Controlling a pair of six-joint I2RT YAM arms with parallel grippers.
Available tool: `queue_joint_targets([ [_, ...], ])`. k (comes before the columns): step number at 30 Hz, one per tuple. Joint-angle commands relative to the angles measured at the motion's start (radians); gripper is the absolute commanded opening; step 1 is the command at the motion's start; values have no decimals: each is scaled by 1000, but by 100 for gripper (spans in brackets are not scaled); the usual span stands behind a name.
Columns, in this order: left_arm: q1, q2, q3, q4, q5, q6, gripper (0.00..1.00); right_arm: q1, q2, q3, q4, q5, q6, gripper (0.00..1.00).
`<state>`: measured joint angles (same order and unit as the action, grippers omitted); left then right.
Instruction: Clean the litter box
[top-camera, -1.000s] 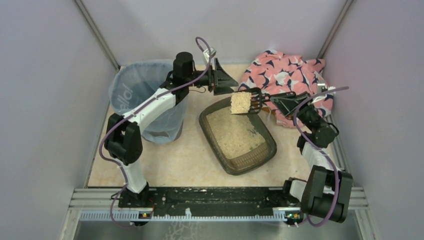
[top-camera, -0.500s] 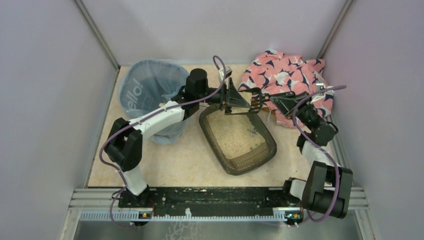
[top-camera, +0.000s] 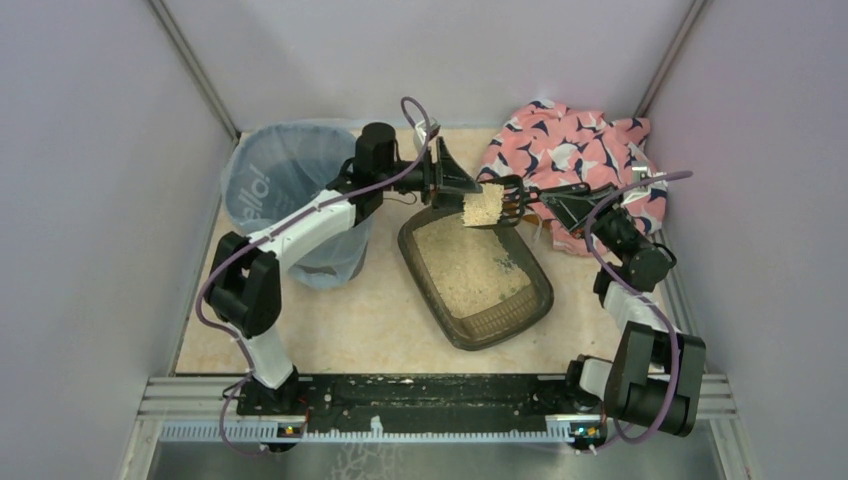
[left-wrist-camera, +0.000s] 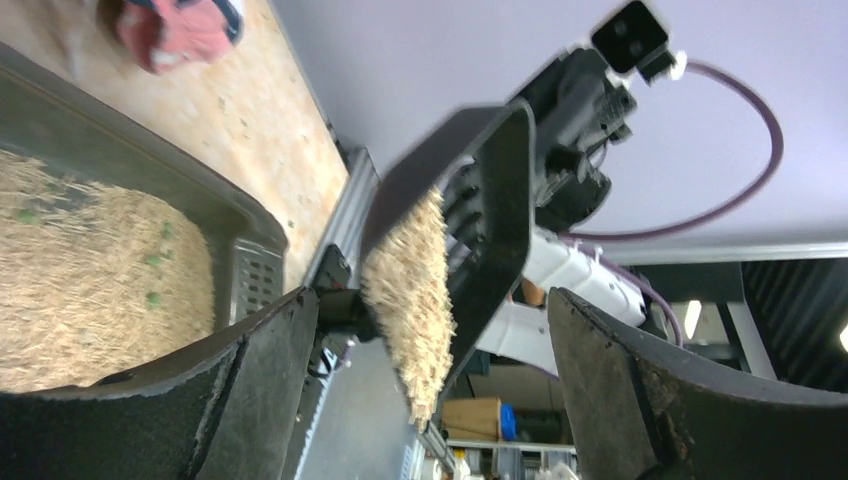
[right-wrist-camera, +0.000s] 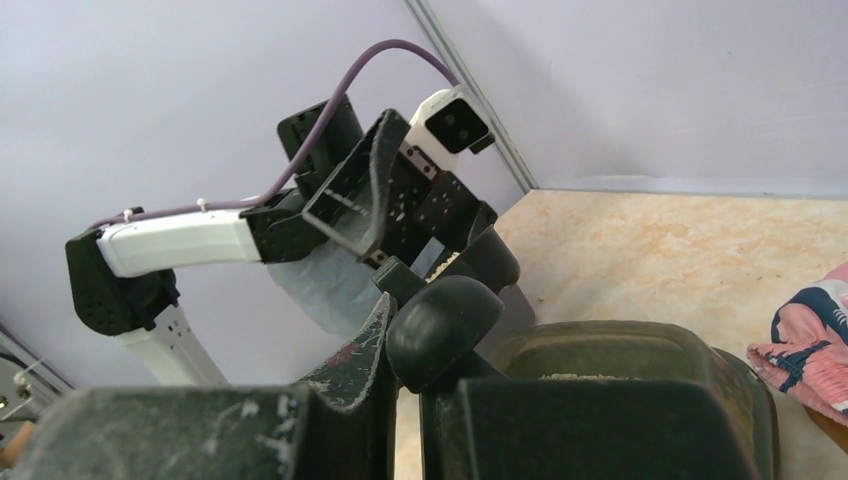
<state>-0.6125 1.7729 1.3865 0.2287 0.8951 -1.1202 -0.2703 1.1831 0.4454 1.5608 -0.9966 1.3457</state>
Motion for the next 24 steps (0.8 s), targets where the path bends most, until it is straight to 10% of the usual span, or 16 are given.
queue_joint_targets([
  [1,31,56,93,-110,5,88,92,5,-21,14,163,31,2,0],
  [10,39,88,292,-218,-2,125,93,5,-41,30,161,38,16,0],
  [24,17,140,208,208,97,-167,93,-56,-100,33,161,44,73,0],
])
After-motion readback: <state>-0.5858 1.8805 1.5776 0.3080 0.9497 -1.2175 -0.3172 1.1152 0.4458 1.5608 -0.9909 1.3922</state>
